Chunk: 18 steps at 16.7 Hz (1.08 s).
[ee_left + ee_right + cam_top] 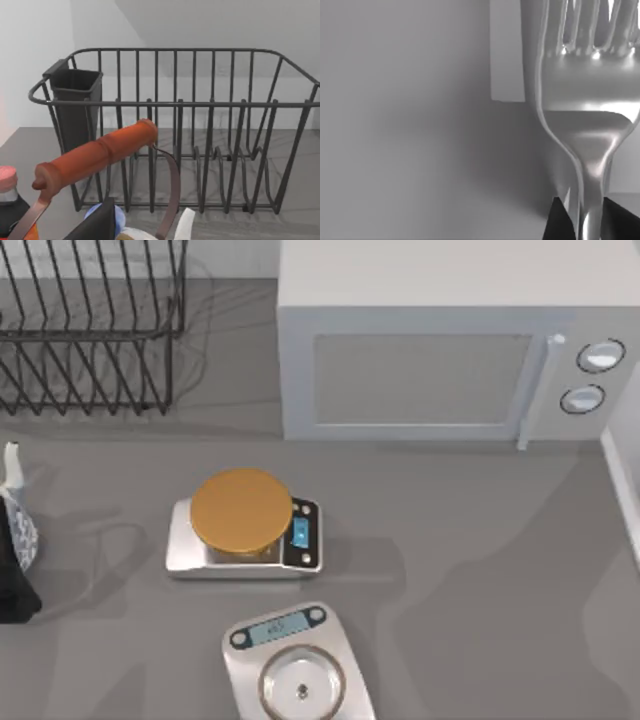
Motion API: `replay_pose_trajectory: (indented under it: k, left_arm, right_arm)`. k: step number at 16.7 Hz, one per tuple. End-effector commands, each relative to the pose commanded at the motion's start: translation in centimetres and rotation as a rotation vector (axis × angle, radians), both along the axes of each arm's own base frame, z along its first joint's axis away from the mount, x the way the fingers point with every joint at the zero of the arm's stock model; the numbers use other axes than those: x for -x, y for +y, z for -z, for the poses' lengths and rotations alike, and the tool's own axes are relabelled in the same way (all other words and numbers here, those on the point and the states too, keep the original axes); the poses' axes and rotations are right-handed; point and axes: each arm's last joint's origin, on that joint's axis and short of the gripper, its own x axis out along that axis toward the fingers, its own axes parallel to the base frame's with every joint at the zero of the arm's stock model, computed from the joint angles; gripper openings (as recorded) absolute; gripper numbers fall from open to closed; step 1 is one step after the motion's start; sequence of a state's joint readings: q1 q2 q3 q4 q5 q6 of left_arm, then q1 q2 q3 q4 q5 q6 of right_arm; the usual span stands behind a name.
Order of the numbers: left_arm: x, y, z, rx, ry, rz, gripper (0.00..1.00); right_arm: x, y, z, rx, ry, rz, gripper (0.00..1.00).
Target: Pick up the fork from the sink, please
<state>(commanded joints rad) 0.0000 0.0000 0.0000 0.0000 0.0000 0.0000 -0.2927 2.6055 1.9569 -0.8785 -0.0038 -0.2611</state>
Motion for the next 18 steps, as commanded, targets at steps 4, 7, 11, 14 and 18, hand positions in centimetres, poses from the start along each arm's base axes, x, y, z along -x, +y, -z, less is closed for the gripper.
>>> replay_pose_trajectory:
  k: [4,7,11,14,18]
  left_arm:
    - [0.0,0.0,0.0,0.000,0.000,0.000,1.00]
    - [0.0,0.0,0.0,0.000,0.000,0.000,1.00]
    - [0.0,0.0,0.0,0.000,0.000,0.000,1.00]
    - [0.0,0.0,0.0,0.000,0.000,0.000,1.00]
    - [0.0,0.0,0.0,0.000,0.000,0.000,1.00]
  right_arm:
    - [-0.7,-0.2,-3.4,0.001,-0.005,0.000,0.00]
    - [-0.7,-0.3,-8.1,-0.004,0.014,0.000,0.00]
    - [-0.1,-0.1,-13.8,-0.003,0.009,0.000,0.00]
    - [0.0,0.0,-14.9,0.000,0.000,0.000,0.00]
    - [0.1,0.4,-15.1,0.005,-0.003,0.008,0.00]
